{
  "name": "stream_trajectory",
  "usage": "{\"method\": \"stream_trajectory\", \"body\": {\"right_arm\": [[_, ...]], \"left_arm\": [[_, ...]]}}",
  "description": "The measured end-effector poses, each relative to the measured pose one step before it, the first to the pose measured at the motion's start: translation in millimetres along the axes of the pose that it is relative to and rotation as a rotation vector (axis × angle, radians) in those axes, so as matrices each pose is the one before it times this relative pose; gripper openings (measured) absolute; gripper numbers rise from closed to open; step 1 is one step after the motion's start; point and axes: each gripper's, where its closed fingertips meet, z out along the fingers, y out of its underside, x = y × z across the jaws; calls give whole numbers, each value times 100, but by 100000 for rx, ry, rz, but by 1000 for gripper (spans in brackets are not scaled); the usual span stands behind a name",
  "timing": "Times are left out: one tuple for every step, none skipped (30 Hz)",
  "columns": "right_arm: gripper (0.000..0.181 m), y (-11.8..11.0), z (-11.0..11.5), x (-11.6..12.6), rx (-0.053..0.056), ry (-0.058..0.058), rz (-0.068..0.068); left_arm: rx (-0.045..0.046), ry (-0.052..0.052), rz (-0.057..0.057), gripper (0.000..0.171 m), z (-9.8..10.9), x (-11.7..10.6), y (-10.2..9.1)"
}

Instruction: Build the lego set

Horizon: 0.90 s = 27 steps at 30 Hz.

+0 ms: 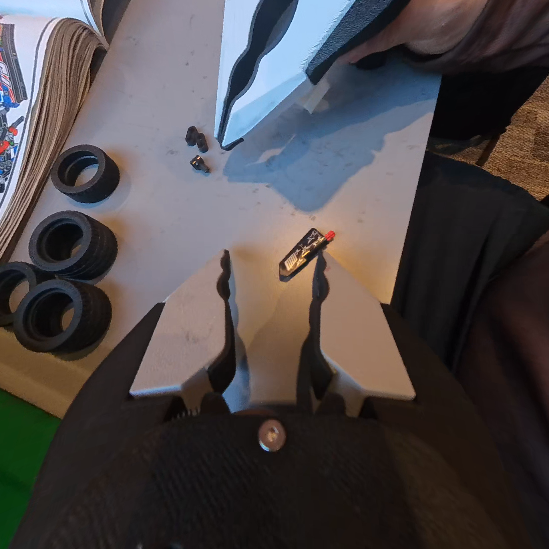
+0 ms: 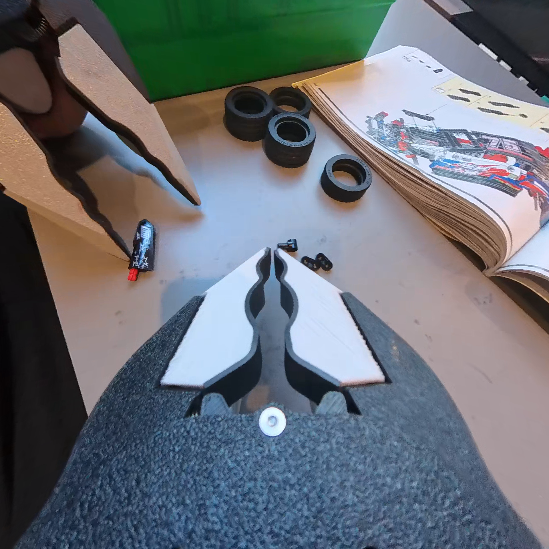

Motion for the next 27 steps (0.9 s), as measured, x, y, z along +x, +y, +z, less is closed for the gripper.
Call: {"method": "stream_trajectory", "body": {"right_arm": [[2, 3, -11, 128, 59, 536, 510], [2, -14, -24, 144, 188, 702, 474], [2, -13, -25, 125, 164, 595, 388], [3, 12, -8, 66, 2, 265, 284], [3, 19, 18, 15, -171, -38, 146], [4, 39, 31, -34, -265, -272, -68], [4, 39, 50, -82, -315, -564, -381], [4, 25, 41, -43, -245, -376, -687], [4, 0, 40, 116, -51, 451, -728], [4, -8, 44, 221, -19, 891, -337], [4, 19, 53, 283, -154, 922, 538], [4, 24, 42, 366, -197, 1114, 1323], [5, -2, 23, 373, -8, 1088, 1590], [5, -11, 10, 219, 113, 122, 1424], [8, 3, 2, 87, 55, -719, 1180], [11, 2, -30, 70, 73, -588, 976], [12, 31, -40, 109, 27, -224, 542], [12, 108, -33, 64, -403, -411, 68], [12, 219, -6, -48, -1066, -1222, -118], [12, 257, 23, -67, -1340, -1287, -113], [13, 187, -7, 70, -877, -140, -200], [13, 100, -43, 94, -293, 89, -371], [13, 95, -20, 97, -425, 73, -273], [13, 163, 32, 152, -902, 284, 68], [14, 155, 56, 167, -1015, 175, 88], [14, 95, 84, 111, -758, -162, -176], [14, 41, 119, 125, -613, -195, -397]], "left_arm": [[4, -181, -80, 56, -48, -9, 44], [57, -200, 6, 56, -45, -18, 37], [47, -294, -74, 57, -39, -31, 33], [16, -174, -146, 57, 0, -30, 14], [-1, -171, -275, 57, 14, -46, 5], [-43, -539, -769, 56, 29, -138, 1], [-179, -829, -1484, 53, 56, -248, -17], [-282, -1459, -2350, 52, 82, -434, -9], [-349, -1024, -2650, 52, 105, -395, -13], [-381, 459, -2101, 53, 101, -174, -20], [-395, 1165, -1403, 53, 78, -17, 16], [-183, 649, -1026, 54, 10, -17, 32], [10, -85, -293, 55, -47, -28, 30], [3, 30, 645, 56, -55, 84, 54], [133, 309, 1230, 57, -62, 177, 23], [140, 427, 1558, 58, -63, 207, 20], [194, 496, 1801, 58, -61, 256, 25], [245, 546, 1751, 59, -83, 261, 24], [150, 1023, 1581, 58, -96, 308, 55], [117, 1368, 1386, 56, -100, 328, 61], [78, 981, 955, 54, -92, 235, 73], [50, 684, 530, 53, -85, 163, 58], [0, 651, 291, 52, -39, 141, 47], [12, 524, 240, 51, -21, 103, 16], [7, 554, 282, 51, -6, 114, 3], [40, 272, 261, 50, -2, 62, -3], [31, 396, 274, 49, -1, 114, -4]]}}
